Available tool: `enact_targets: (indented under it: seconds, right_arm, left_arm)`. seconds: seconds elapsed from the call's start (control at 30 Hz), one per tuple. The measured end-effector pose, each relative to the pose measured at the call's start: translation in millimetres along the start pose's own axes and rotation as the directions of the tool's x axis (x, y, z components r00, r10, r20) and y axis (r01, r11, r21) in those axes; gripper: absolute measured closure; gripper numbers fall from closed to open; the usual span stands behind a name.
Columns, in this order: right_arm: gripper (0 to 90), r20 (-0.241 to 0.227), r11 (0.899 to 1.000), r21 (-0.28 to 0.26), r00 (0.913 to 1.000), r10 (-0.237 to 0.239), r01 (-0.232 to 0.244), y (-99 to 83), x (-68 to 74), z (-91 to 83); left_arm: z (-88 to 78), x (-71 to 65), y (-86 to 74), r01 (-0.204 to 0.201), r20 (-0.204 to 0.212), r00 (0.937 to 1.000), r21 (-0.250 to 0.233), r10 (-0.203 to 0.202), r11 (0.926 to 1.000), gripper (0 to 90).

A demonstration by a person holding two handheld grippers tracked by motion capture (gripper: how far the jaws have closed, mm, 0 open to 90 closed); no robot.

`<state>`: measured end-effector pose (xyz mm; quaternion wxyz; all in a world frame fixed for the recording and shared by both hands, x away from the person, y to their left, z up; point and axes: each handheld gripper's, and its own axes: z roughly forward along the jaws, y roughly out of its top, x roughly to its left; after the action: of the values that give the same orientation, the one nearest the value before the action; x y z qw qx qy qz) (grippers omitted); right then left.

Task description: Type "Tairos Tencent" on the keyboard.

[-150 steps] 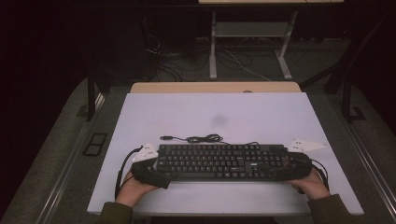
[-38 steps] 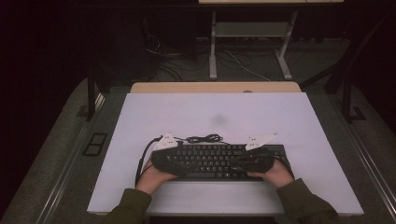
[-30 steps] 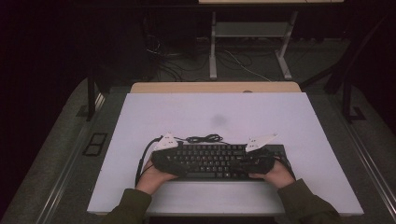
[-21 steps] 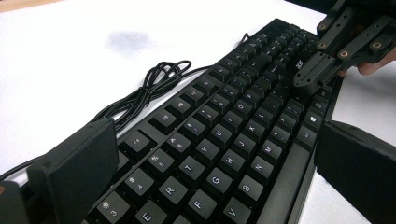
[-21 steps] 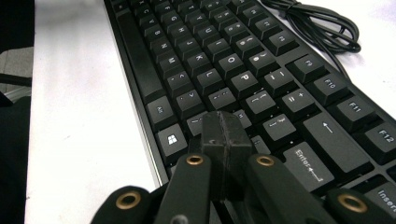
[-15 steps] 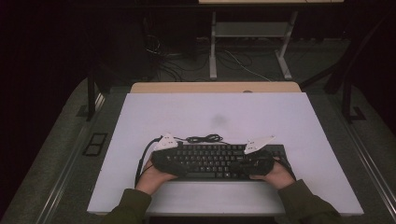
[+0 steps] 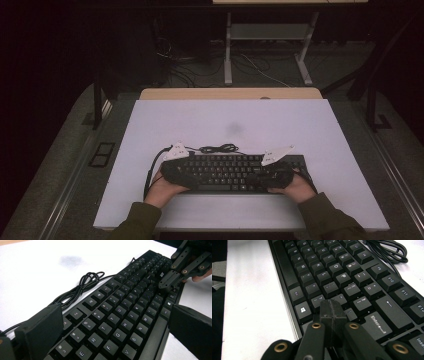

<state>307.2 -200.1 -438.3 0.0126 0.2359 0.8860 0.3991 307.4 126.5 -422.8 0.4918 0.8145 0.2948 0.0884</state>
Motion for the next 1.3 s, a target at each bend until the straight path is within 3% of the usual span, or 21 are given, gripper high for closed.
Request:
enact_targets:
  seconds: [0.37, 0.77, 1.3]
  right_arm:
    - [89.4, 0.0, 1.0, -0.003, 1.0, 0.007, -0.007, -0.4, -0.1, 0.0]
    - [89.4, 0.003, 1.0, -0.002, 1.0, 0.006, -0.006, -0.3, 0.5, 0.1]
    - [89.4, 0.0, 1.0, 0.0, 1.0, 0.006, -0.006, 0.3, 1.1, 0.6]
  left_arm:
    - [4.3, 5.0, 6.3, -0.004, 0.011, 0.9999, 0.012, 0.004, 0.9999, 3.5]
    - [13.6, 9.8, 16.5, -0.025, 0.018, 0.9995, 0.014, 0.025, 0.9996, 19.8]
    - [22.2, 8.8, 9.8, -0.029, 0.014, 0.9995, 0.107, 0.027, 0.9938, 66.1]
